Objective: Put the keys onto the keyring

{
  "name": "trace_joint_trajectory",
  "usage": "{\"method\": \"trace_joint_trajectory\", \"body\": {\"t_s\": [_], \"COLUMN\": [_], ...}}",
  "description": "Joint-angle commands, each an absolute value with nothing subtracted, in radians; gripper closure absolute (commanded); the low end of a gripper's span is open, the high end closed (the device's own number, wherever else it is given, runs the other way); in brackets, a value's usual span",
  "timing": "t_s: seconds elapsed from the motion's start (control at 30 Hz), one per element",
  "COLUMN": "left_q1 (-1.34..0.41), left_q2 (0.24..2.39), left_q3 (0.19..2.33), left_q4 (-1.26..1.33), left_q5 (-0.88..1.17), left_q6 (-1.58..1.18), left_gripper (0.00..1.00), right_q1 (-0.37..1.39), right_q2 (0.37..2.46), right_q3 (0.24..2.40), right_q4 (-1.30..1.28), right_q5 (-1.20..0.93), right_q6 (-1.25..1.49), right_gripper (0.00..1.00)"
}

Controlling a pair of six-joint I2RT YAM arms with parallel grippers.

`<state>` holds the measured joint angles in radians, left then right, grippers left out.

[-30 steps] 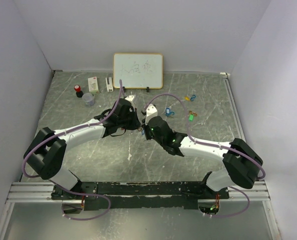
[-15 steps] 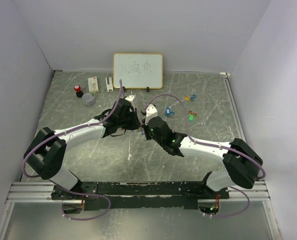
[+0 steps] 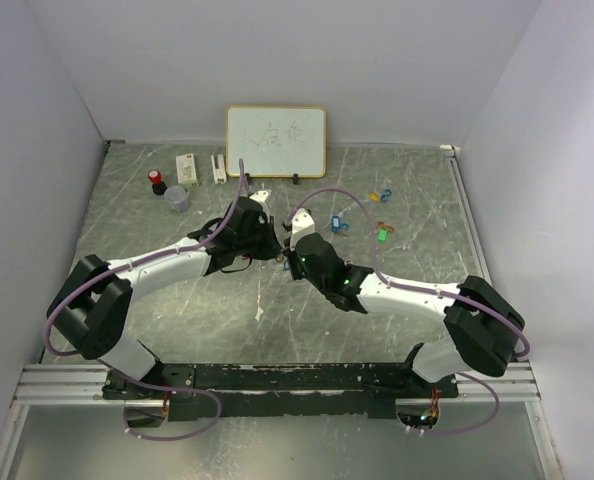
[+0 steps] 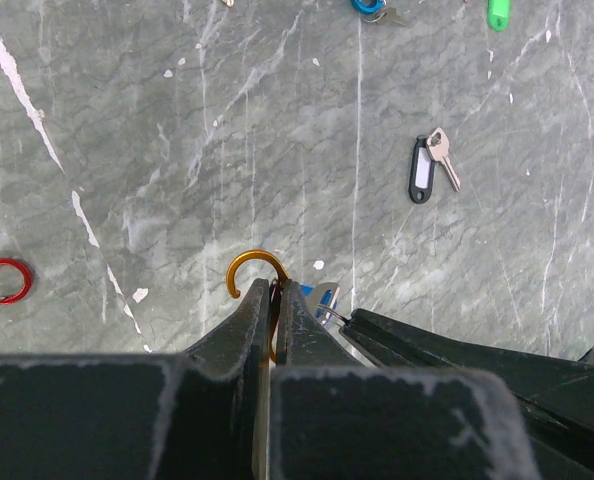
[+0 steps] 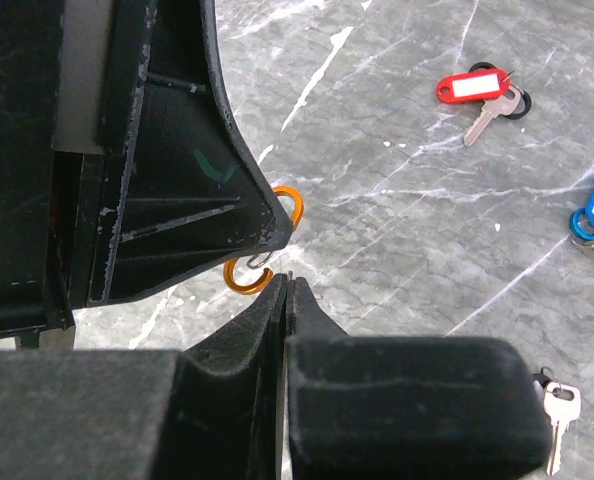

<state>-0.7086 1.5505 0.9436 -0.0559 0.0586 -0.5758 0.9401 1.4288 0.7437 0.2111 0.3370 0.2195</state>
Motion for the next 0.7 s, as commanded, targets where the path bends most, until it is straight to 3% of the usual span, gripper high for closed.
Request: {"method": "trace_joint_trajectory", "body": {"t_s": [0.0,0.67], "left_q1": [-0.714,-0.718], "left_q2": [1.525,1.542], "left_q3": [0.959,0.962], "left_q4": [-0.022,-0.016], "left_q5": [0.09,0.12], "left_q6": [-0.564,-0.552], "left_gripper": [0.93,0.93], "right_q1": [0.946,0.946], "right_q2": [1.44,1.437], "right_q3": [0.748,0.753], "right_q4": [0.226,0.23], "right_q5": [0.35,0.344], "right_q6": [0.207,0.199], "right_gripper": [1.0,1.0]}}
